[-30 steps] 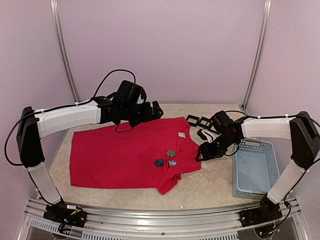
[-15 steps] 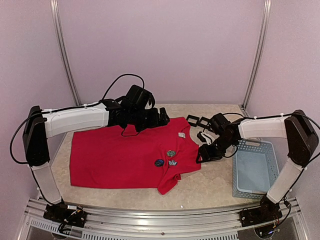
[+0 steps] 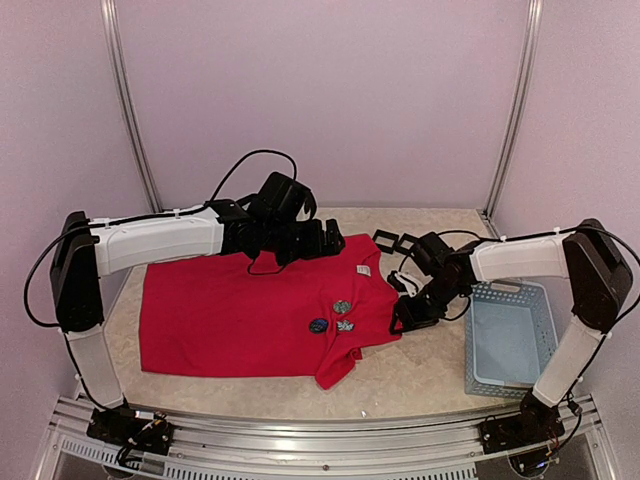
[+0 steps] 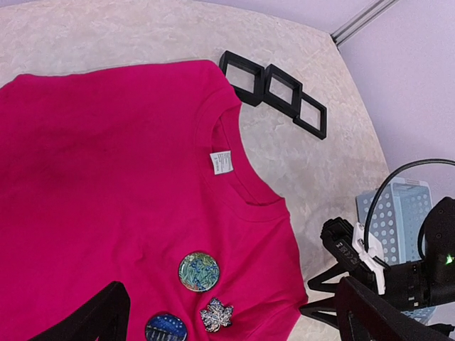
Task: Remove the brooch from the garment
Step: Smooth out the flattened clothing at the center of the board.
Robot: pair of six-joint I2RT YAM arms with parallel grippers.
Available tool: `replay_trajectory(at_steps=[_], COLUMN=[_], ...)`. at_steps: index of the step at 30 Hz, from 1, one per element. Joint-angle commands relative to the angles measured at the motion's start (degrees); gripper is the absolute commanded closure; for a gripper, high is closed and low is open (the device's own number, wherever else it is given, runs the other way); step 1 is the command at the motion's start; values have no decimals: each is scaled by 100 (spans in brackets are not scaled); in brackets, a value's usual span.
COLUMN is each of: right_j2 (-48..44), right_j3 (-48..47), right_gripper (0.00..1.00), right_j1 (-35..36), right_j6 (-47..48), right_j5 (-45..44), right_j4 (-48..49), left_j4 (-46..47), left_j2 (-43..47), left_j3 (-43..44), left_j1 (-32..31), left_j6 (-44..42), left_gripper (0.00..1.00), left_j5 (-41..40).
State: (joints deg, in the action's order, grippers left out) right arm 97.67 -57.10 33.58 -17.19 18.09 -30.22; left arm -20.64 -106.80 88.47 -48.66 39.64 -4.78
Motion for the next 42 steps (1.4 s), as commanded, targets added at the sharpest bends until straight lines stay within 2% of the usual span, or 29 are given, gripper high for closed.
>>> replay_trajectory(at_steps=[1,13,21,31,34,38,42], right_j2=[153,168,291,384,377,256,-39], right_j3=[-11,30,17,6,0,-76,-136], right_gripper=[55,61,68,71,79,100,100], right_j1=[138,219,219,215,219,218,144], right_j6=[60,29,31,70,82,43,-5], right_j5=[-130,-599,-579,-416,-459,-865,-1572], right_j4=[-113,-88,-45,28,53,-43,-241], left_j4=[-49,-118,-153,-144,-130,-135,-137], left_j2=[-100,-53,-95,-66,-101,-147,-206], left_j3=[95,88,76,-10,-10,-9,-12], left_j1=[-80,-117,-160,-172,-178,-174,-178], left_j6=[6,-17,-26,41,44,43,36], left_gripper=[1,1,1,1,1,1,1], left_j5=[-9,13,78,74,123,197,433])
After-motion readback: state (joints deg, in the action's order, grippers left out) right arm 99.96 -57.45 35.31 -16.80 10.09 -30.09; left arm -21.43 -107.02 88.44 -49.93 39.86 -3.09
